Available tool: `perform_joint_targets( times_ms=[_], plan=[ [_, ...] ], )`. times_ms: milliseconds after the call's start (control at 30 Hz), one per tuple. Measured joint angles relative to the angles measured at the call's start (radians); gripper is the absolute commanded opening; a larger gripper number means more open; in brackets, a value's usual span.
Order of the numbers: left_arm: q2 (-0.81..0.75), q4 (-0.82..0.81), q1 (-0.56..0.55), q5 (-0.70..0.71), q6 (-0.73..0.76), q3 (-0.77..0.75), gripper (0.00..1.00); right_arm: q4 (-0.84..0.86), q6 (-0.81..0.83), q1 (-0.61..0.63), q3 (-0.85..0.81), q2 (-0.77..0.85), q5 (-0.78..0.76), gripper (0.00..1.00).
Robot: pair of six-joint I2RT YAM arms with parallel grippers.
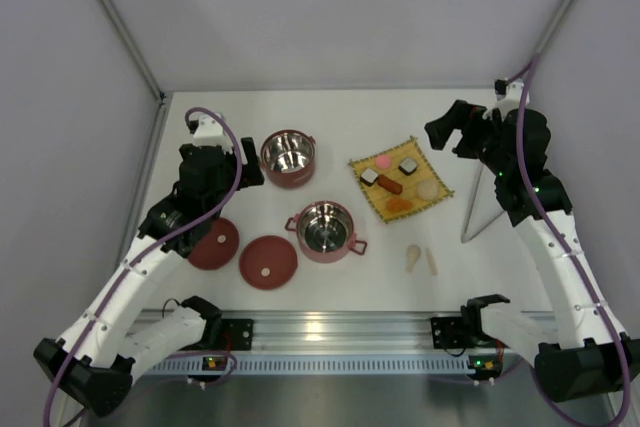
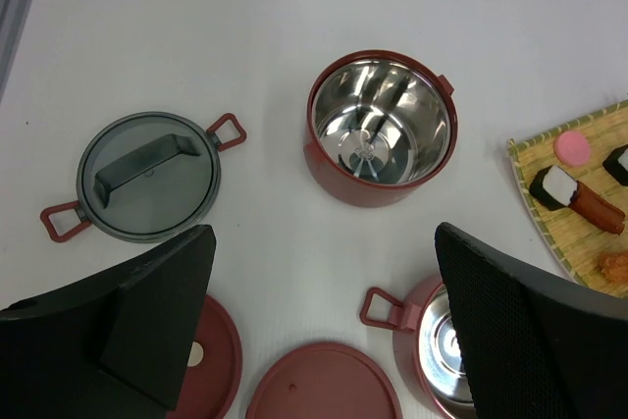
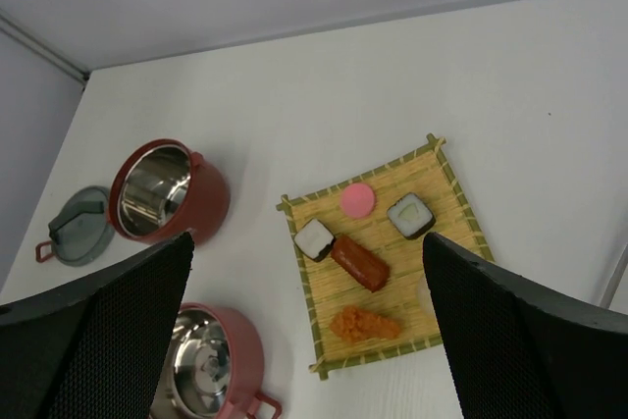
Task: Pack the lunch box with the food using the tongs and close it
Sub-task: Pick up the clamp at the center of the board.
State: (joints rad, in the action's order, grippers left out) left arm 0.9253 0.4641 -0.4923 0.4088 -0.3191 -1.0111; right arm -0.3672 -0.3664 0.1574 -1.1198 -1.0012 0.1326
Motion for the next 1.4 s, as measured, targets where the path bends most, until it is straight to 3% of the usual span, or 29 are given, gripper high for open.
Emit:
perform_joint_targets(
  times_ms=[433,733,933,1400],
  plan=[
    [0.0,0.0,0.0,-0.004,0.0,0.0,0.99,-0.071,0.016,0.0,-0.01,0.0,-0.153,0.99],
    [0.0,0.002,0.0,-0.008,0.0,0.0,0.99,-0.19,0.033,0.002,-0.05,0.012,-0.438,0.99],
    [0.0,0.008,0.0,-0.008,0.0,0.0,0.99,-0.211,0.031,-0.003,0.009,0.035,-0.583,1.0],
    [0.021,0.01,0.0,-0.012,-0.001,0.0,0.99,-0.226,0.011,-0.183,0.141,-0.047,-0.547,1.0]
  ],
)
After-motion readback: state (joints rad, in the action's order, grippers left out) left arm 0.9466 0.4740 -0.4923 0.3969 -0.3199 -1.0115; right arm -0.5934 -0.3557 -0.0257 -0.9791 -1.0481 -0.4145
